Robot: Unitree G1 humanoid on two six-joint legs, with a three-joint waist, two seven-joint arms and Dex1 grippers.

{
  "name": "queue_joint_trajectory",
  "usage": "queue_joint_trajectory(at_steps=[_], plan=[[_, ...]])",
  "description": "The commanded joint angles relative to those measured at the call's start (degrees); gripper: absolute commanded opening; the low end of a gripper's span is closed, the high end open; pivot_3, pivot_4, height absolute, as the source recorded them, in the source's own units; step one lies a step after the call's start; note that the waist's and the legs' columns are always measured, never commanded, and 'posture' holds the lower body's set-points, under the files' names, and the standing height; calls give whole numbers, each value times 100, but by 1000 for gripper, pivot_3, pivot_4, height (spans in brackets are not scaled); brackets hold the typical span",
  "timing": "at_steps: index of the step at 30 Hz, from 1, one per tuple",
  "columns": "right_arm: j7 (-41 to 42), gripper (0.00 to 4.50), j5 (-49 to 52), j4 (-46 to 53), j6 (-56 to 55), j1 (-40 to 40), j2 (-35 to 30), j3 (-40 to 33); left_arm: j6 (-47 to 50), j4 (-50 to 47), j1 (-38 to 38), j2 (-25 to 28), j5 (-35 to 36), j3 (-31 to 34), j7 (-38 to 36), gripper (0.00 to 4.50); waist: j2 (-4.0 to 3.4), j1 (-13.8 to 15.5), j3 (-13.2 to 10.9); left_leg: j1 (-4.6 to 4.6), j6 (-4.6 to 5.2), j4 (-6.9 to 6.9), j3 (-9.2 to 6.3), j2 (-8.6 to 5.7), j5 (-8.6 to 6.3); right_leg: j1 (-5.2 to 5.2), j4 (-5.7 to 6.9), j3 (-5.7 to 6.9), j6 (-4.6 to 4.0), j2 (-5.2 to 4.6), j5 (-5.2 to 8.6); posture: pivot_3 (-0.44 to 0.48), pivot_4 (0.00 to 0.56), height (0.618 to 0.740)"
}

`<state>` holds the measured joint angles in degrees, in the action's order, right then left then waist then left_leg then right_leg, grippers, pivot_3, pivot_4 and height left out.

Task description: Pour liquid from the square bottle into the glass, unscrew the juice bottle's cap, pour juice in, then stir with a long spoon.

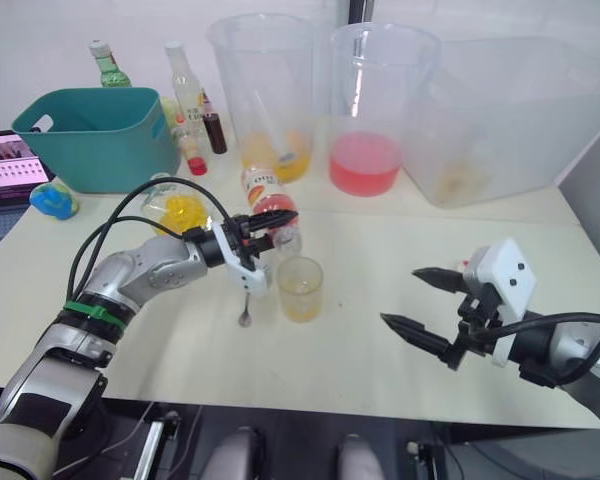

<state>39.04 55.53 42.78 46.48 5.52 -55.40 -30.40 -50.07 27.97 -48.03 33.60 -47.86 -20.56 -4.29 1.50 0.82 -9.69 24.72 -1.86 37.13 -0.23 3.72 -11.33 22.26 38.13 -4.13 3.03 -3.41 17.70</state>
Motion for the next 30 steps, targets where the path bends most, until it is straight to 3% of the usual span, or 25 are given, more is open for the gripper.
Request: queue_joint_trajectory(at_steps=[1,22,30], plan=[[-4,4479,-85,24,-122,-66,-7,-3,-52,-254,-187,55,-110,29,353,1266,0,0,0,0,0,0,0,0,0,0,0,0,0,0,0,0,150,728],[42,4479,-303,-86,-226,-227,45,201,155,-443,-215,89,-579,-146,759,1266,0,3,0,0,0,3,0,-1,0,0,4,0,0,-1,0,0,150,728],[114,4479,-341,-121,-220,-277,77,248,329,-378,-263,-21,78,-72,156,1266,-1,1,0,0,0,4,0,-1,0,0,6,0,0,-1,0,0,150,728]])
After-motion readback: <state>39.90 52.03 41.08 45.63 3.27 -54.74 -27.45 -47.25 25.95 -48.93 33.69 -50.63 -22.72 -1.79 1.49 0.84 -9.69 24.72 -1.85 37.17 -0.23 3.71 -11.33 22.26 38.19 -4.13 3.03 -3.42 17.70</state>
